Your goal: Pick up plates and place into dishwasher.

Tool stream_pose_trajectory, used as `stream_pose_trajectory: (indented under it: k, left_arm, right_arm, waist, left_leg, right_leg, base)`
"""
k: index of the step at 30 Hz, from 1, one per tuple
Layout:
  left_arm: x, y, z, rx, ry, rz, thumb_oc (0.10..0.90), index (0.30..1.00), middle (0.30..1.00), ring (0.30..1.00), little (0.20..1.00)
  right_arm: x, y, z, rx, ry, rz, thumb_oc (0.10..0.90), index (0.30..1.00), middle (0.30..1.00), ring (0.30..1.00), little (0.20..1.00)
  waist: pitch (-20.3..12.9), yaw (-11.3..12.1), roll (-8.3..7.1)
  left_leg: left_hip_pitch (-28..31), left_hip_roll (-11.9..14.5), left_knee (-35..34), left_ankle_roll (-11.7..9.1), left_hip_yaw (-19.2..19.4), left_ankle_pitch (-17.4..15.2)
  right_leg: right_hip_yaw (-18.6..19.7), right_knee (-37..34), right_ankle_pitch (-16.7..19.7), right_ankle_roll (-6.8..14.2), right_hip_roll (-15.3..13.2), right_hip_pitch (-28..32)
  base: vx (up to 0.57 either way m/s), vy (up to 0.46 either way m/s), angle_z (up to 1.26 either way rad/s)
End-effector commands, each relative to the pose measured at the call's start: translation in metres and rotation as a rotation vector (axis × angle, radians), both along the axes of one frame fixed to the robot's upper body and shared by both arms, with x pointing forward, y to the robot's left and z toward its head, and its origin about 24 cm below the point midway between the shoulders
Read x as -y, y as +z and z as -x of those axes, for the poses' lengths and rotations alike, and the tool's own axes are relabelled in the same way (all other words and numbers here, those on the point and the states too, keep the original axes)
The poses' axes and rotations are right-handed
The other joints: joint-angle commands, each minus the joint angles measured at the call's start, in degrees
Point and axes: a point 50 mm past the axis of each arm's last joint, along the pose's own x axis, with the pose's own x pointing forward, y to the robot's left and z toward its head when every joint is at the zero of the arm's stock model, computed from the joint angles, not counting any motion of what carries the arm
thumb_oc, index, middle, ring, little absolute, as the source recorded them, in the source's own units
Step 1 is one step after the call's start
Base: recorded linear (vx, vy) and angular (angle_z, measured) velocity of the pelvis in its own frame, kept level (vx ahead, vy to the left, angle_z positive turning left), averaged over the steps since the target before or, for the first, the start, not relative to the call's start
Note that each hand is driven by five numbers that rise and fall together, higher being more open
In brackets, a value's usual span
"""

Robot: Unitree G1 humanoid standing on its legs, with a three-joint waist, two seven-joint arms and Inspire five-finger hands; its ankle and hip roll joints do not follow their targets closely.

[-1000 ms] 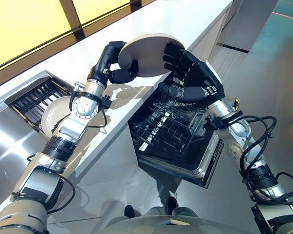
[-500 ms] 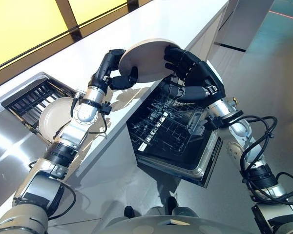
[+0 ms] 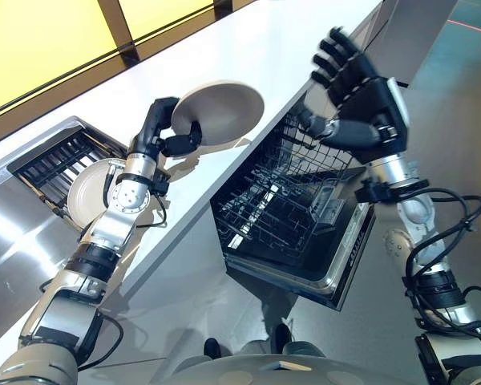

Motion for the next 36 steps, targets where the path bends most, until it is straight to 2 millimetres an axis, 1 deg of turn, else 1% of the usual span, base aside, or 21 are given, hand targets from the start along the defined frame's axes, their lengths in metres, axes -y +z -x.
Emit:
stream_pose_trajectory:
  k: [1, 7, 11, 16, 21, 22, 25, 28, 31, 36]
  left_arm:
    - [-0.015, 0.039, -0.007, 0.175, 0.05, -0.042, 0.1, 0.3, 0.3, 0.3, 0.2]
    - [-0.011, 0.041, -0.006, 0.183, 0.021, -0.039, 0.1, 0.3, 0.3, 0.3, 0.2]
    - [-0.003, 0.05, -0.005, 0.224, -0.032, -0.036, 0.1, 0.3, 0.3, 0.3, 0.2]
    - [0.013, 0.066, -0.004, 0.282, -0.109, -0.039, 0.1, 0.3, 0.3, 0.3, 0.2]
    - [0.035, 0.082, 0.0, 0.331, -0.227, -0.022, 0.1, 0.3, 0.3, 0.3, 0.2]
    - [0.037, 0.083, 0.0, 0.333, -0.234, -0.022, 0.1, 0.3, 0.3, 0.3, 0.2]
    - [0.05, 0.091, 0.004, 0.361, -0.307, -0.019, 0.1, 0.3, 0.3, 0.3, 0.2]
    - [0.056, 0.095, 0.006, 0.365, -0.352, -0.004, 0.1, 0.3, 0.3, 0.3, 0.2]
    - [0.069, 0.101, 0.01, 0.376, -0.419, -0.02, 0.1, 0.3, 0.3, 0.3, 0.2]
    - [0.081, 0.106, 0.01, 0.369, -0.475, -0.025, 0.1, 0.3, 0.3, 0.3, 0.2]
  right_arm:
    - [0.012, 0.044, 0.013, 0.247, -0.013, -0.034, 0.8, 0.9, 0.9, 0.9, 0.9]
    - [0.016, 0.04, 0.013, 0.228, -0.017, -0.034, 0.8, 0.9, 0.9, 0.9, 0.9]
    - [0.012, 0.033, 0.007, 0.174, 0.01, -0.011, 0.8, 0.9, 0.9, 0.9, 0.9]
    - [-0.001, 0.022, 0.0, 0.099, 0.063, 0.039, 0.8, 0.9, 0.9, 0.9, 0.9]
    - [-0.015, 0.014, -0.009, 0.043, 0.095, 0.087, 0.8, 0.9, 0.9, 0.9, 0.9]
    - [-0.016, 0.013, -0.009, 0.041, 0.096, 0.088, 0.8, 0.9, 0.9, 0.9, 0.9]
    - [-0.023, 0.012, -0.015, 0.018, 0.114, 0.11, 0.8, 0.9, 0.9, 0.9, 0.9]
    - [-0.026, 0.01, -0.018, 0.003, 0.125, 0.121, 0.8, 0.9, 0.9, 0.9, 0.9]
    - [-0.032, 0.009, -0.022, -0.013, 0.145, 0.133, 0.8, 0.9, 0.9, 0.9, 0.9]
    - [-0.042, 0.016, -0.027, -0.004, 0.169, 0.141, 0.8, 0.9, 0.9, 0.9, 0.9]
  waist:
    - [-5.41, 0.11, -1.11]
    - [-5.41, -0.03, -1.32]
    - [-5.29, 0.09, -1.34]
    - [-5.17, 0.37, -1.37]
    - [-4.99, 0.9, -1.45]
    - [-4.97, 0.93, -1.46]
    - [-4.9, 1.24, -1.54]
    - [-4.94, 1.39, -1.52]
    - [-4.92, 1.74, -1.51]
    - [-4.97, 2.0, -1.57]
  left_leg:
    - [1.31, -3.29, 0.27, 1.33, -0.79, -4.4]
    - [1.35, -3.19, 0.27, 1.24, -0.64, -4.45]
    - [1.29, -3.24, 0.27, 1.25, -0.78, -4.33]
    - [1.18, -3.25, 0.27, 1.23, -1.03, -4.19]
    - [1.11, -3.31, 0.27, 1.3, -1.63, -4.24]
    - [1.12, -3.31, 0.27, 1.3, -1.67, -4.24]
    - [1.12, -3.37, 0.27, 1.33, -2.07, -4.24]
    - [1.16, -3.38, 0.27, 1.36, -2.21, -4.28]
    - [1.12, -3.43, 0.27, 1.37, -2.58, -4.25]
    - [1.04, -3.55, 0.27, 1.44, -2.94, -4.26]
  right_leg:
    - [-0.46, 0.26, -0.65, 1.3, 3.01, 1.92]
    - [-0.44, 0.26, -0.57, 1.37, 2.95, 1.84]
    - [-0.47, 0.26, -0.53, 1.35, 2.96, 1.87]
    - [-0.78, 0.26, -0.55, 1.33, 2.87, 1.94]
    - [-1.21, 0.26, -0.66, 1.17, 2.9, 2.05]
    - [-1.24, 0.26, -0.66, 1.16, 2.91, 2.07]
    - [-1.37, 0.26, -0.72, 1.11, 2.89, 2.21]
    - [-1.45, 0.26, -0.75, 1.08, 2.88, 2.25]
    - [-1.68, 0.26, -0.76, 1.1, 2.81, 2.35]
    - [-1.86, 0.26, -0.76, 1.08, 2.76, 2.4]
  base:
    - [0.01, 0.002, -0.03]
    - [0.0, -0.003, -0.04]
    - [0.0, 0.0, 0.0]
    - [0.0, 0.0, 0.0]
    - [0.0, 0.0, 0.0]
    - [0.0, 0.0, 0.0]
    - [0.0, 0.0, 0.0]
    - [0.0, 0.001, 0.01]
    - [0.0, 0.0, 0.01]
    - [0.0, 0.0, 0.05]
